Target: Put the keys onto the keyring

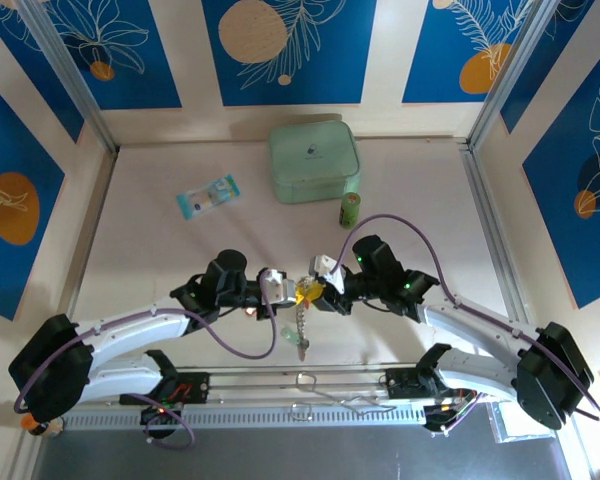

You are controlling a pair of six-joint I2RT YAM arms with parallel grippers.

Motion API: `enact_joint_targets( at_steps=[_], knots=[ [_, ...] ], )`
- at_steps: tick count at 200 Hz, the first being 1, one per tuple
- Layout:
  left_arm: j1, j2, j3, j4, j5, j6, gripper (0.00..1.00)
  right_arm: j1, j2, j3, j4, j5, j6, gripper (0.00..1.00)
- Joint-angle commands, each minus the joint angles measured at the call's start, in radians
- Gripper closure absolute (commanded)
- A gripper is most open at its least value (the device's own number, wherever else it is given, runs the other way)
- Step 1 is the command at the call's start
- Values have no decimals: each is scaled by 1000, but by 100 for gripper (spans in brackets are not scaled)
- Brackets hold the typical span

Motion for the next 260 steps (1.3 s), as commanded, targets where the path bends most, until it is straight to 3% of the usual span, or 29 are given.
enact_joint_targets(
  at_steps=[1,38,86,109,159,235,260],
  knots=[
    [-4,-12,-7,53,29,-14,100,1,4,0,27,-37,9,85],
    [-5,-9,-4,52,8,-12,100,1,-1,2,17,-49,1,100],
    [-5,-13,33,-68,-20,63,88,9,-4,82,-150,-5,-90,100],
    [-4,-22,55,-142,-37,99,89,22,12,136,-243,23,-141,100],
    [-4,-41,48,-129,-33,91,89,60,49,214,-301,65,-179,100],
    [-4,-35,48,-125,-5,74,90,116,94,281,-320,157,-231,100],
    [-5,-32,48,-122,6,69,96,122,96,279,-293,162,-227,100]
  ],
)
